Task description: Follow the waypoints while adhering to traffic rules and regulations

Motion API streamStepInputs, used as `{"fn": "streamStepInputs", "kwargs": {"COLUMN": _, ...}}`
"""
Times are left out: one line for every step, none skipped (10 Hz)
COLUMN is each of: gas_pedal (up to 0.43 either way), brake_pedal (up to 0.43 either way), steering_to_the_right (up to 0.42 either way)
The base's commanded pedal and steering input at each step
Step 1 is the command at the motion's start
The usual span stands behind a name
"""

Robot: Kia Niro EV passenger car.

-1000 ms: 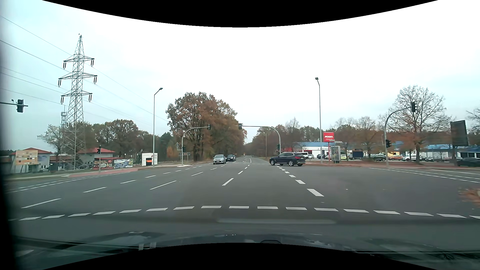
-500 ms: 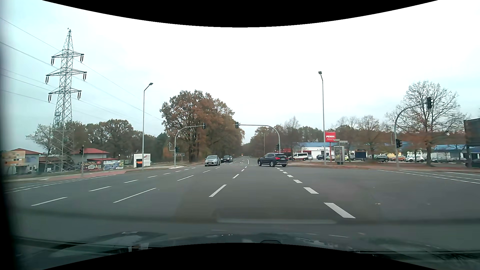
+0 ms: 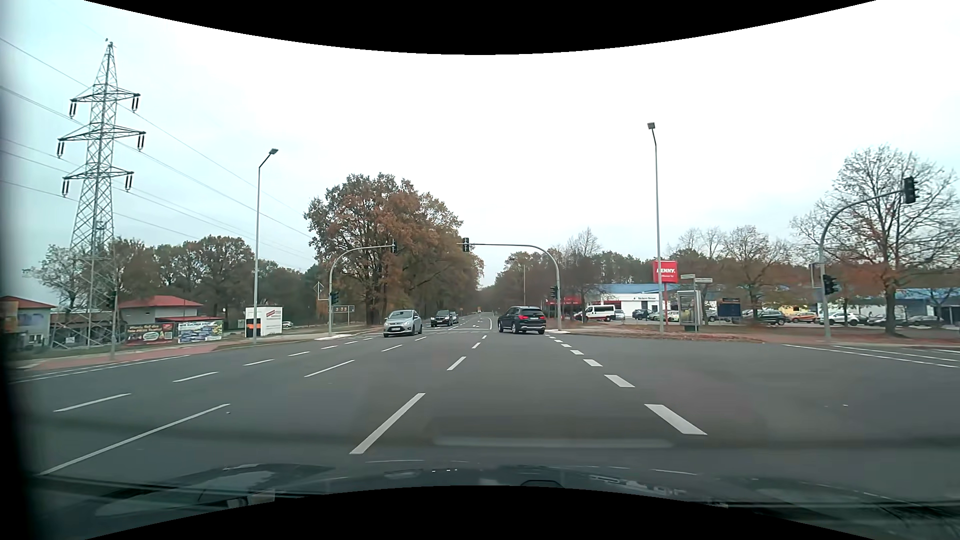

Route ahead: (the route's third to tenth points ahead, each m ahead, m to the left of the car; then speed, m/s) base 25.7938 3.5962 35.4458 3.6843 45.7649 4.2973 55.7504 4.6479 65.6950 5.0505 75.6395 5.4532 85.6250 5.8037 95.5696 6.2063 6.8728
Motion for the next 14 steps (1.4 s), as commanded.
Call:
{"fn": "streamStepInputs", "kwargs": {"gas_pedal": 0.488, "brake_pedal": 0.0, "steering_to_the_right": 0.015}}
{"fn": "streamStepInputs", "kwargs": {"gas_pedal": 0.488, "brake_pedal": 0.0, "steering_to_the_right": 0.011}}
{"fn": "streamStepInputs", "kwargs": {"gas_pedal": 0.488, "brake_pedal": 0.0, "steering_to_the_right": 0.009}}
{"fn": "streamStepInputs", "kwargs": {"gas_pedal": 0.488, "brake_pedal": 0.0, "steering_to_the_right": 0.008}}
{"fn": "streamStepInputs", "kwargs": {"gas_pedal": 0.48, "brake_pedal": 0.0, "steering_to_the_right": 0.007}}
{"fn": "streamStepInputs", "kwargs": {"gas_pedal": 0.48, "brake_pedal": 0.0, "steering_to_the_right": 0.008}}
{"fn": "streamStepInputs", "kwargs": {"gas_pedal": 0.469, "brake_pedal": 0.0, "steering_to_the_right": 0.007}}
{"fn": "streamStepInputs", "kwargs": {"gas_pedal": 0.461, "brake_pedal": 0.0, "steering_to_the_right": 0.007}}
{"fn": "streamStepInputs", "kwargs": {"gas_pedal": 0.461, "brake_pedal": 0.0, "steering_to_the_right": 0.007}}
{"fn": "streamStepInputs", "kwargs": {"gas_pedal": 0.461, "brake_pedal": 0.0, "steering_to_the_right": 0.007}}
{"fn": "streamStepInputs", "kwargs": {"gas_pedal": 0.461, "brake_pedal": 0.0, "steering_to_the_right": 0.006}}
{"fn": "streamStepInputs", "kwargs": {"gas_pedal": 0.461, "brake_pedal": 0.0, "steering_to_the_right": 0.004}}
{"fn": "streamStepInputs", "kwargs": {"gas_pedal": 0.461, "brake_pedal": 0.0, "steering_to_the_right": 0.003}}
{"fn": "streamStepInputs", "kwargs": {"gas_pedal": 0.461, "brake_pedal": 0.0, "steering_to_the_right": 0.001}}
